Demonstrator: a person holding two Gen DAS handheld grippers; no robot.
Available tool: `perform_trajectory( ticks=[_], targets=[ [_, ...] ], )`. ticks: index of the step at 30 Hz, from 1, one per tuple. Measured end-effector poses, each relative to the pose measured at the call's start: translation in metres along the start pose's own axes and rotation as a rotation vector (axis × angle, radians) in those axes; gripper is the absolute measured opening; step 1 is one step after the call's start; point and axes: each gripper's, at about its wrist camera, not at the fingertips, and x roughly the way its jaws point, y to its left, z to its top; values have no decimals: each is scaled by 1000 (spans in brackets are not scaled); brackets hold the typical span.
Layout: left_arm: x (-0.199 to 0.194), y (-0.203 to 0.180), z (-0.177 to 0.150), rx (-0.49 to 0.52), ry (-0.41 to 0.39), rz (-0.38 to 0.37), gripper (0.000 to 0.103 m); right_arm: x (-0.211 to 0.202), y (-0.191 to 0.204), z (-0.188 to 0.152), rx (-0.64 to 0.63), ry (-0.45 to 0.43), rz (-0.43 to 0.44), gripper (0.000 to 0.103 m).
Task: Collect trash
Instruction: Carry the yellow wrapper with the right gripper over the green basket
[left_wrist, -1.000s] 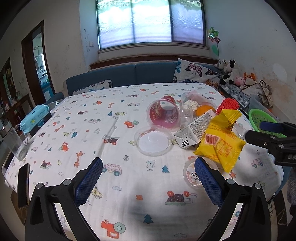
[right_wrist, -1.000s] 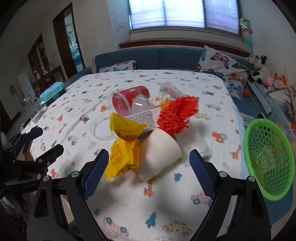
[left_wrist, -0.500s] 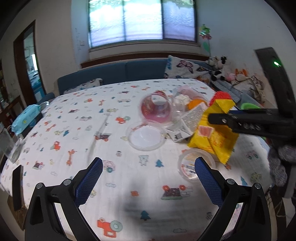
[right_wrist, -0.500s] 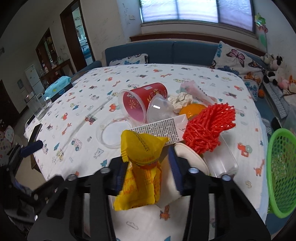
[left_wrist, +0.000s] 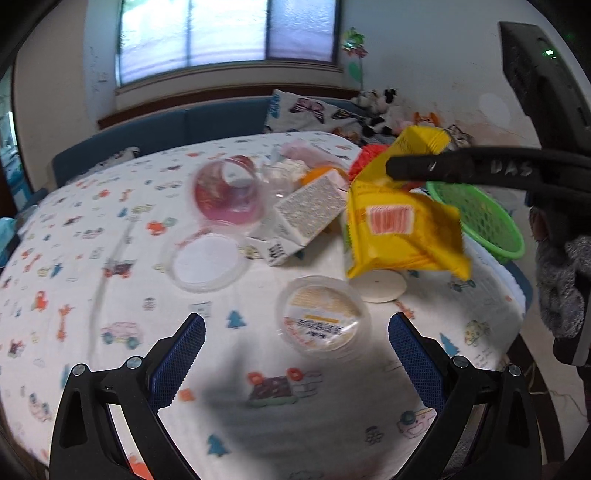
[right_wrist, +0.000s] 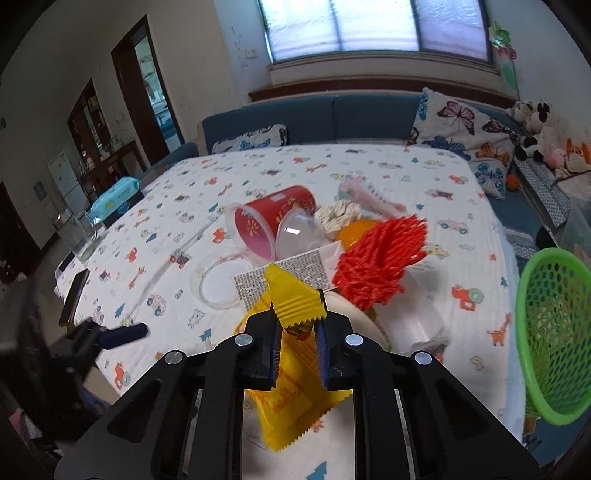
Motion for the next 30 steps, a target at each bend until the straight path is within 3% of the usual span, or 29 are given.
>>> perform_trajectory(
  ticks=[14, 16, 24, 30],
  targets=[
    [35, 2, 8, -14, 47, -154, 94, -56, -60, -7, 85, -73, -134, 16],
    [36, 3, 8, -21, 48, -169, 85, -62, -75, -11, 109, -75, -168, 16],
    [40, 6, 8, -39, 53, -204, 67, -81, -125, -21, 182, -88, -281, 16],
    [39, 6, 7, -44, 54, -200, 64, -88, -158, -27, 223, -87, -340, 17]
  ],
)
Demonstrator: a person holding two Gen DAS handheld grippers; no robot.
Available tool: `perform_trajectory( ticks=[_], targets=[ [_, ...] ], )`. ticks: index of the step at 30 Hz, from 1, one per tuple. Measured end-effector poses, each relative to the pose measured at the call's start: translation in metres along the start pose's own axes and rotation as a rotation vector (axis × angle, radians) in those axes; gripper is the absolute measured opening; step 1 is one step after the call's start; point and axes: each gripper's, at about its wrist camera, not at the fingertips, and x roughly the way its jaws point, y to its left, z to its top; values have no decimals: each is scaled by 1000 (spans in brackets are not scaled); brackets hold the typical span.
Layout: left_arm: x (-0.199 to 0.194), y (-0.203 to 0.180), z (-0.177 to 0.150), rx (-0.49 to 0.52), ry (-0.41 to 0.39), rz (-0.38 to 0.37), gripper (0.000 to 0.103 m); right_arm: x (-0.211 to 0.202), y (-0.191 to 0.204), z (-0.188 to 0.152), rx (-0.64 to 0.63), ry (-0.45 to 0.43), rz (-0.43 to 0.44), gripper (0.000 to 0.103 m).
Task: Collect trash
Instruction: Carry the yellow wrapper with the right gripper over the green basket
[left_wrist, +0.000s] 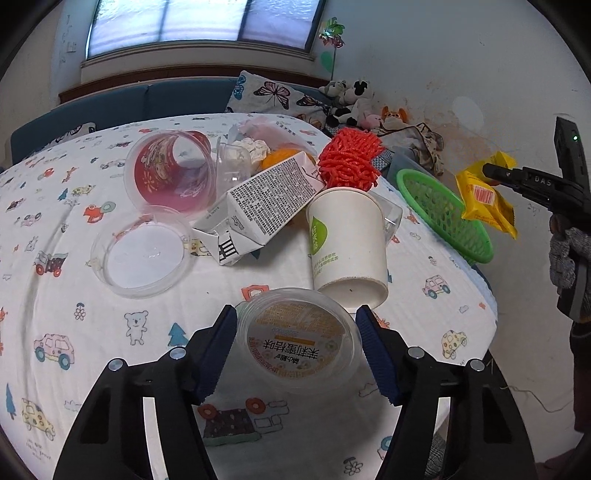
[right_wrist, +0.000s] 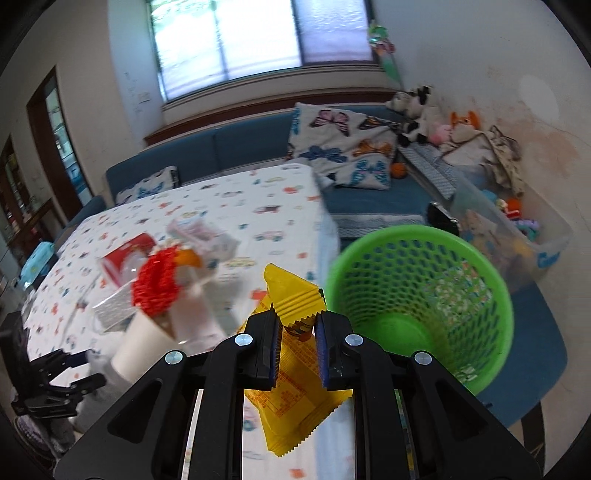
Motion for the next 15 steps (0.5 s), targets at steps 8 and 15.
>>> perform_trajectory(
  ticks=[8, 15],
  targets=[
    [-14, -4, -1, -14, -15, 19, 64, 9, -44, 0, 41, 5, -74, 17],
    [-40, -28, 16, 25, -69, 23, 64, 24, -82, -1, 89, 28, -116, 17]
  ],
)
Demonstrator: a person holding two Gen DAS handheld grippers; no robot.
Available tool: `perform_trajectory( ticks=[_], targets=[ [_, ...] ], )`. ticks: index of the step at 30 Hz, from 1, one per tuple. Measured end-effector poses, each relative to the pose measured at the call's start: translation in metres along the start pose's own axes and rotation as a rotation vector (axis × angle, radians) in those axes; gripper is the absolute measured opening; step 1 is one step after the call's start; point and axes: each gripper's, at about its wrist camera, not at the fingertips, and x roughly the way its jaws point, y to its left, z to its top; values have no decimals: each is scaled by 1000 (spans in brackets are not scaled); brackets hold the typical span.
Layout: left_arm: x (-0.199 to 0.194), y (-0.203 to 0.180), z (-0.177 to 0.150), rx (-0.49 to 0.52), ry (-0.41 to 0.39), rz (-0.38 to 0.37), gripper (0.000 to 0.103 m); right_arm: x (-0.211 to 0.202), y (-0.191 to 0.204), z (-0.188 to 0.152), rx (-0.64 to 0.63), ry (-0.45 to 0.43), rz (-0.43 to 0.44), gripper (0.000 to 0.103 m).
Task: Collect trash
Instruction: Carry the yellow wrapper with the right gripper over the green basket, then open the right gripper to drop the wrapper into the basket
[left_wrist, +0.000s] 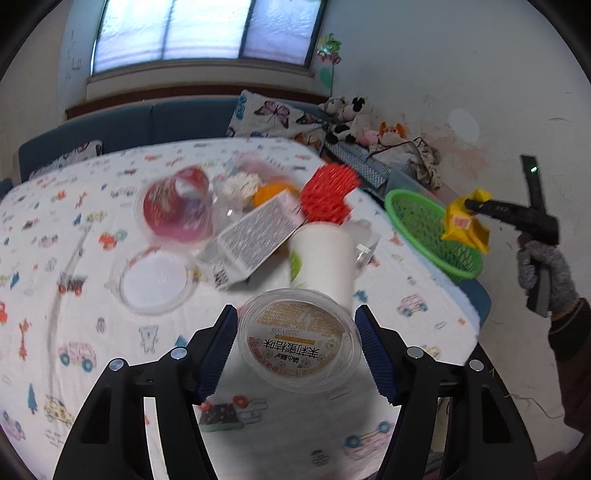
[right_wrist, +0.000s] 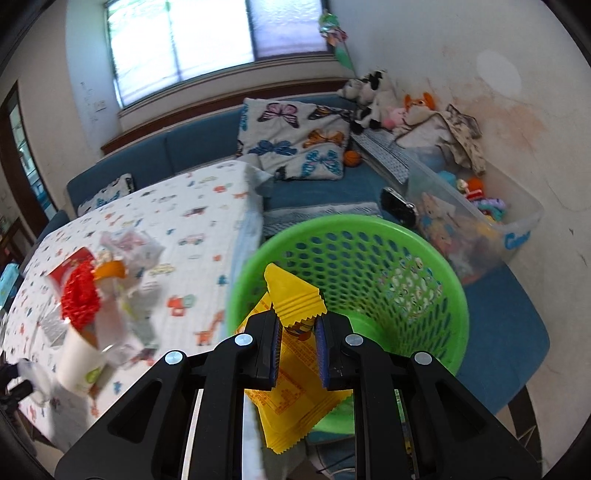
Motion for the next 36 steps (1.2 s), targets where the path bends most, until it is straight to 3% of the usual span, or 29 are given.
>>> perform_trajectory(
  ticks=[10, 14, 20, 23, 36],
  targets=[
    [11, -56, 45, 94, -28, -68, 64, 26, -37, 1, 60, 34, -6, 20],
    [27, -81, 63, 134, -27, -99, 64, 28, -47, 0, 77, 32, -7, 38],
    [59, -118, 91, 195, -7, -150, 64, 21, -60, -1, 85, 16, -2, 51],
    [78, -133, 103, 211, 9, -167, 64, 19, -66, -2, 91, 8, 2, 65],
    [121, -156, 125, 218, 54, -194, 64, 34, -79, -12, 102, 54, -20, 73]
  ],
)
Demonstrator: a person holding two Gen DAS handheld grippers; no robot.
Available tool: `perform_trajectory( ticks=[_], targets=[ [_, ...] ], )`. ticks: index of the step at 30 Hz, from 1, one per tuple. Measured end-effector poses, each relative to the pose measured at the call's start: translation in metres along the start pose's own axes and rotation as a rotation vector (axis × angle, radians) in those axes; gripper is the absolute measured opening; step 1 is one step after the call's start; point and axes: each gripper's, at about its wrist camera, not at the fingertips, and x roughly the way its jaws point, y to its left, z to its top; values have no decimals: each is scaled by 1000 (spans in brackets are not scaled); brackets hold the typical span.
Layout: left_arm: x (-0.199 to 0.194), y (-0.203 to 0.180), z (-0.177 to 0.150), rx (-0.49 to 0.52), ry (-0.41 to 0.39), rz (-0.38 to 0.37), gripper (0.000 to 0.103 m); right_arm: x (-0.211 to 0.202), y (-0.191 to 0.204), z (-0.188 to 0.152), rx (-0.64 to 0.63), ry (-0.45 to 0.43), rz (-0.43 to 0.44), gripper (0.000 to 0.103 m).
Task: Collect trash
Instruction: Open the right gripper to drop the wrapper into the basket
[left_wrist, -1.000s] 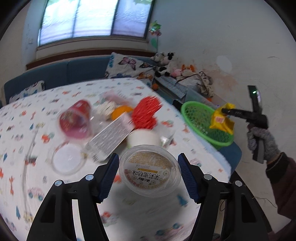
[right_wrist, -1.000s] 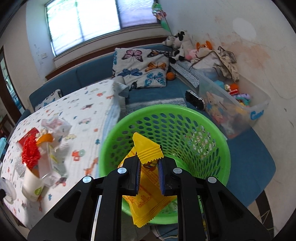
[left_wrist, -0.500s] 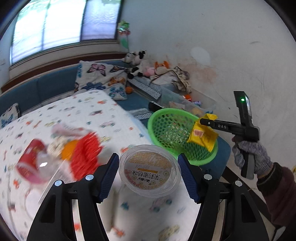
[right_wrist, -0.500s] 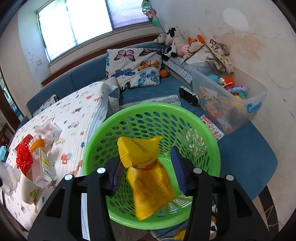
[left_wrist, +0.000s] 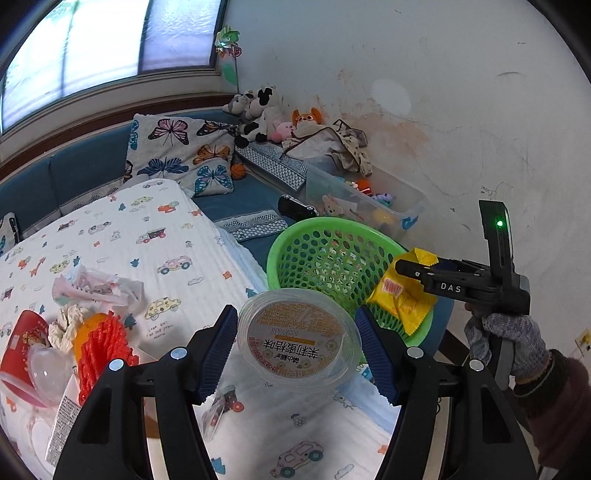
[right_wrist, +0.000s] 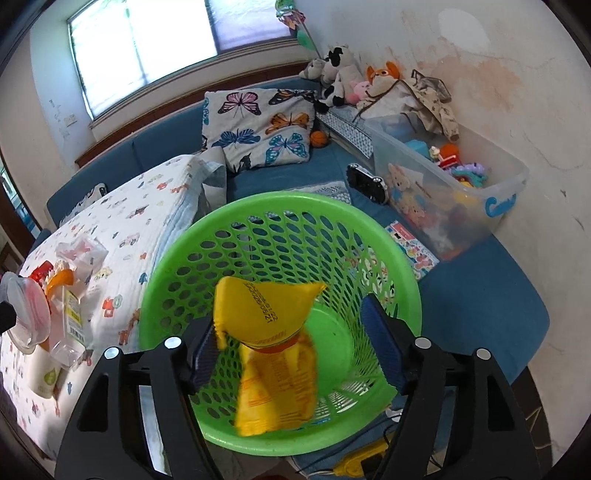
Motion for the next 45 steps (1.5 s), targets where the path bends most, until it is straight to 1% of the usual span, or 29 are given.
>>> perform_trajectory(
  ticks=[6, 14, 23, 33, 37, 45],
  targets=[
    [1, 2, -1, -10, 8, 5, 64, 6, 5, -2, -16, 23, 22, 75],
    [5, -1, 1, -4, 17, 2, 64, 9, 9, -12, -36, 45, 17, 77],
    [17, -11, 7, 21, 29, -5, 64, 12, 2, -29, -32, 86, 5, 78],
    [40, -22, 14, 37, 63, -7, 64, 1, -1, -44, -35, 102, 0, 78],
    [51, -27, 17, 42, 78, -24, 64, -5, -5, -48, -25, 97, -8, 78],
    [90, -50, 26, 90, 143, -35, 64, -20, -18, -49, 10, 74, -22, 78]
  ],
)
